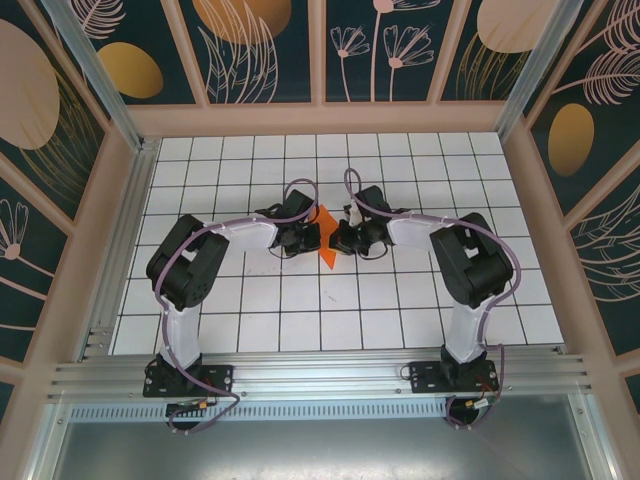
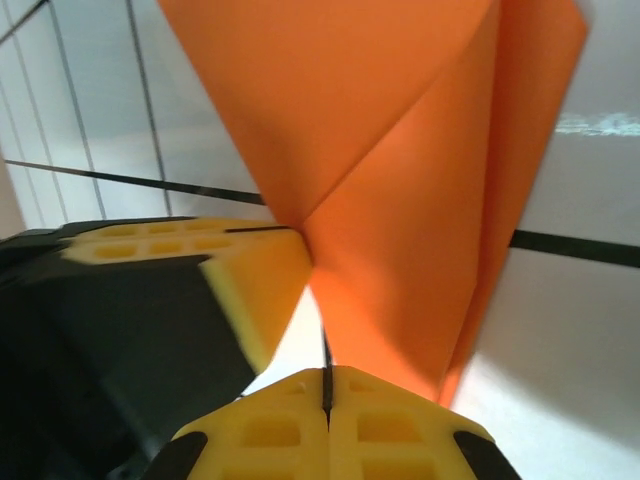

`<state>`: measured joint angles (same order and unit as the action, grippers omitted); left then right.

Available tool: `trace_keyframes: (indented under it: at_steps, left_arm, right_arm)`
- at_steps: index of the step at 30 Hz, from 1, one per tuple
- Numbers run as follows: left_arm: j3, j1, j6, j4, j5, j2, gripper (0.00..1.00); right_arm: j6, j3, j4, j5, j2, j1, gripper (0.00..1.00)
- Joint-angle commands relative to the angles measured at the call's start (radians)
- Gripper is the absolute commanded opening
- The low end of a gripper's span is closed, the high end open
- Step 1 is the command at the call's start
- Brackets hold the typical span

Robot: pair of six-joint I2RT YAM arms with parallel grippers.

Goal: Fold a paper plane with a square sheet of paper (pick it up from the middle)
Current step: Third fold the triangle at the center of the table.

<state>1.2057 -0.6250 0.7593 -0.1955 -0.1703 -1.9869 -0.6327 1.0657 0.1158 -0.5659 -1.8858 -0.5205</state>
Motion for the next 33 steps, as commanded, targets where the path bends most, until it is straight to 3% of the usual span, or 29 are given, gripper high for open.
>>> trace_keyframes:
  at_steps: [1, 12, 18, 25, 33]
  left_arm:
    - [-0.017, 0.0, -0.023, -0.085, 0.077, -0.07, 0.0]
    - [0.011, 0.0, 0.004, 0.0, 0.013, 0.033, 0.0]
    - [-0.122, 0.0, 0.095, 0.14, -0.052, 0.144, 0.08]
    - [-0.315, -0.037, 0.236, 0.373, -0.195, 0.215, 0.08]
    - [-0.354, -0.07, 0.311, 0.514, -0.236, 0.166, 0.03]
  right_arm:
    - [0.024, 0.035, 0.031, 0.024, -0.043, -0.006, 0.0]
    - [-0.037, -0.017, 0.017, 0.062, -0.082, -0.006, 0.0]
    - [-0.083, -0.029, 0.022, 0.092, -0.068, -0.007, 0.0]
    - [-0.159, -0.051, -0.008, 0.096, -0.046, -0.018, 0.0]
    - [-0.263, -0.09, -0.075, 0.081, -0.031, -0.021, 0.0]
